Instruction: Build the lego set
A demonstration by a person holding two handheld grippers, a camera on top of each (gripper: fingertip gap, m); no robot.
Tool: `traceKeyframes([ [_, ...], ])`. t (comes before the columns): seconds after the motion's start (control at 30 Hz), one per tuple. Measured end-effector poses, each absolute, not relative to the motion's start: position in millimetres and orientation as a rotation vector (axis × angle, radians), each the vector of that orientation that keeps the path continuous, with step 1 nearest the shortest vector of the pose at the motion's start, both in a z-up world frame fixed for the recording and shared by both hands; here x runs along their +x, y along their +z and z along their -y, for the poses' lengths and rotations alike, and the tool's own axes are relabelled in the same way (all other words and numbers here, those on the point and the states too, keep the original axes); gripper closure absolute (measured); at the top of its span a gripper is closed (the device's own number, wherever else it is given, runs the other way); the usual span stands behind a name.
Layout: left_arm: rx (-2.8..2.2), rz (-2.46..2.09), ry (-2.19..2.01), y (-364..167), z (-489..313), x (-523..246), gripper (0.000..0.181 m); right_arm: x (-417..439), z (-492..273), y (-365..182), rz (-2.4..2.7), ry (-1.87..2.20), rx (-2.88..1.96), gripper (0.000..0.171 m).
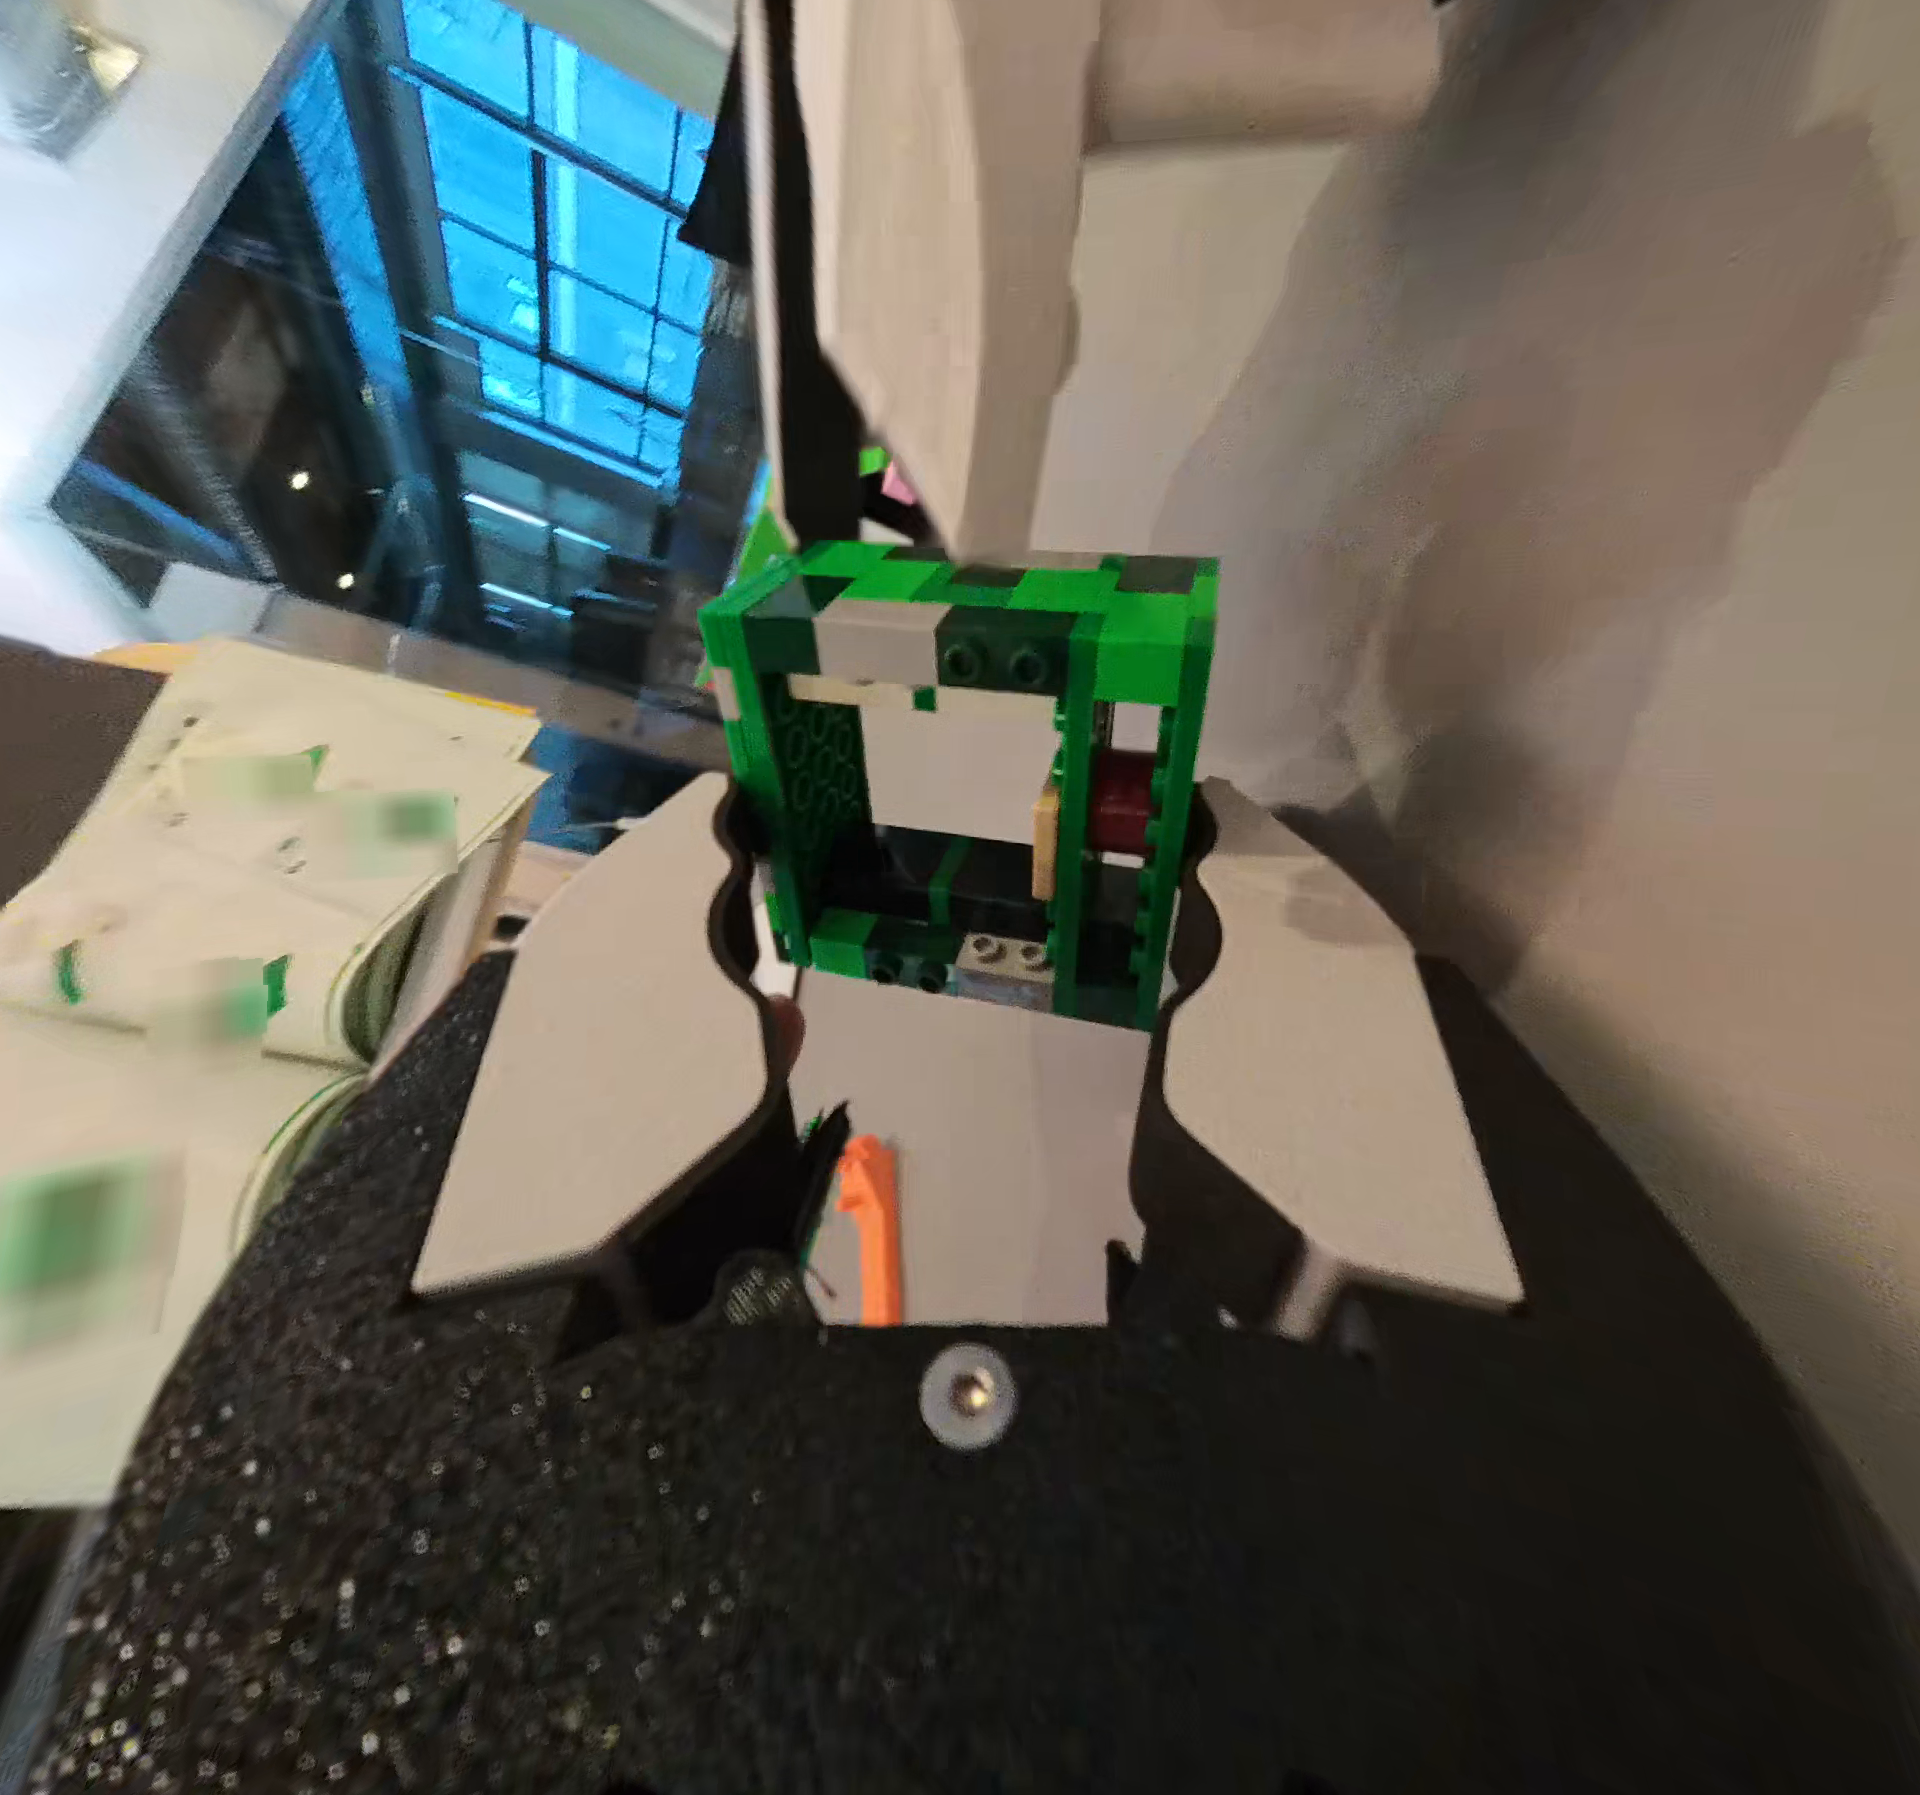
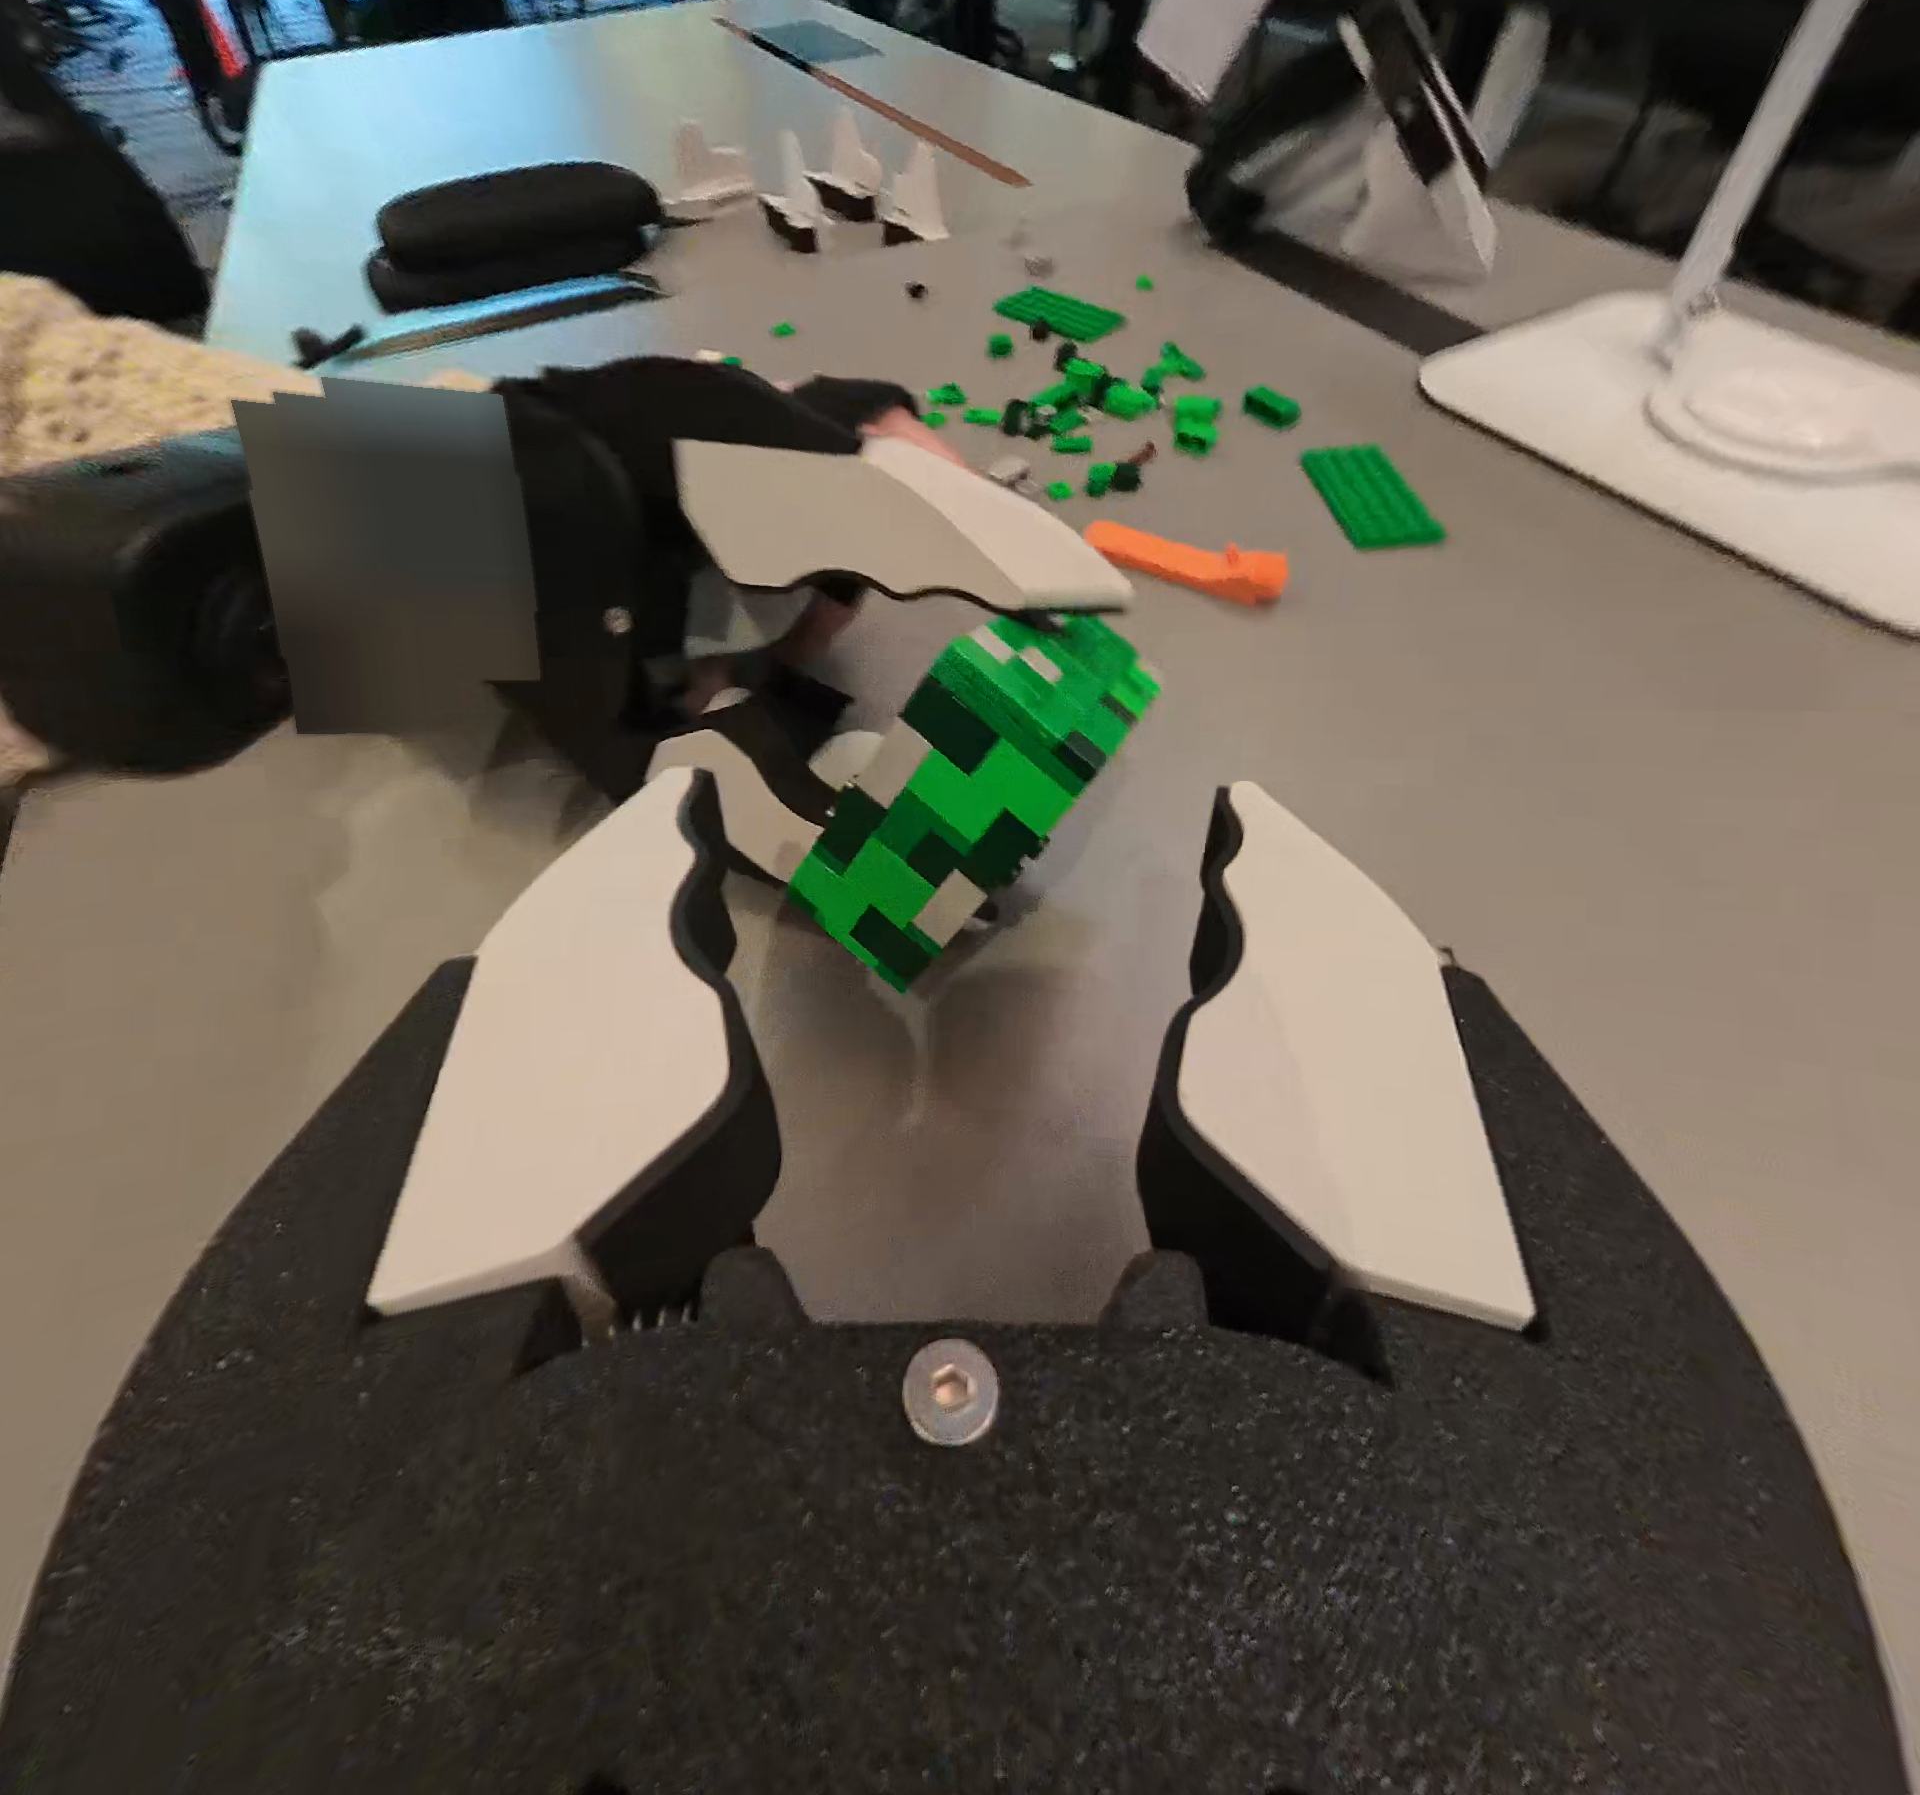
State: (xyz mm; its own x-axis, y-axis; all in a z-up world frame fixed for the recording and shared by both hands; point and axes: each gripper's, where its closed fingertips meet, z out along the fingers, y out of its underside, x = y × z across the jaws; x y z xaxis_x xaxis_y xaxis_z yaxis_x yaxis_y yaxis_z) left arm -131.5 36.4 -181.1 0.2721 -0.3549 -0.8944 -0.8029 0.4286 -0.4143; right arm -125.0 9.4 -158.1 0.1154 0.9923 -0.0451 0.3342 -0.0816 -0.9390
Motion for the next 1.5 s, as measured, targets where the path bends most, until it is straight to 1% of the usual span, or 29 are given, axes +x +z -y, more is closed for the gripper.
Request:
traceKeyframes([
  [0.07,-1.151,-1.325,0.468,-181,-40,-133,0.103,-128,-12,-164,1.319,0.980,-1.622,0.092],
  [0.17,-1.130,-1.356,0.478,-183,-38,-131,0.103,-135,-17,-169,1.267,0.957,-1.653,0.118],
  [0.23,-1.148,-1.352,0.452,-183,-37,-131,0.103,-137,-13,-170,1.260,1.023,-1.660,0.123],
  [0.3,-1.171,-1.338,0.376,-184,-34,-129,0.103,-134,-15,-172,1.283,1.010,-1.658,0.124],
  [0.4,-1.223,-1.287,0.258,-180,-28,-128,0.090,-123,-26,-184,1.358,0.812,-1.611,0.126],
  [0.43,-1.253,-1.264,0.183,-180,-24,-127,0.089,-121,-27,-187,1.382,0.790,-1.609,0.127],
  [0.5,-1.354,-1.178,-0.074,-177,-10,-121,0.080,-118,-27,-187,1.405,0.785,-1.594,0.128],
  [0.53,-1.371,-1.114,-0.113,-169,-8,-123,0.080,-117,-27,-187,1.413,0.777,-1.582,0.129],
  [0.63,-1.355,-0.973,-0.123,-154,-7,-133,0.086,-113,-22,-188,1.463,0.765,-1.537,0.100],
  [0.67,-1.345,-0.925,-0.099,-149,-9,-139,0.088,-111,-19,-187,1.483,0.777,-1.504,0.095],
  [0.7,-1.336,-0.874,-0.077,-144,-12,-144,0.092,-110,-16,-184,1.497,0.797,-1.463,0.095],
  [0.77,-1.344,-0.779,-0.075,-137,-17,-154,0.093,-105,-12,-178,1.498,0.836,-1.408,0.094],
  [0.87,-1.371,-0.600,-0.273,-123,-20,-167,0.091,-99,-13,-175,1.465,0.910,-1.442,0.094],
  [0.93,-1.371,-0.477,-0.334,-116,-25,-183,0.092,-99,-11,-176,1.470,0.953,-1.467,0.095],
  [1.03,-1.349,-0.410,-0.263,-110,-29,-201,0.096,-103,1,-189,1.545,0.989,-1.577,0.095],
  [1.07,-1.338,-0.403,-0.233,-108,-28,-203,0.097,-105,7,-193,1.571,1.006,-1.610,0.091],
  [1.13,-1.334,-0.400,-0.178,-107,-28,-206,0.100,-111,26,-191,1.626,1.114,-1.595,0.095],
  [1.23,-1.364,-0.362,-0.114,-107,-31,-213,0.108,-125,55,-184,1.673,1.267,-1.525,0.093],
  [1.3,-1.354,-0.333,-0.095,-103,-29,-221,0.112,-129,75,-184,1.775,1.291,-1.437,0.094],
  [1.37,-1.347,-0.305,-0.068,-100,-26,-231,0.113,-126,73,-178,1.759,1.279,-1.374,0.101],
  [1.5,-1.342,-0.240,-0.008,-96,-21,-248,0.116,-108,62,-175,1.726,1.387,-1.428,0.124],
])
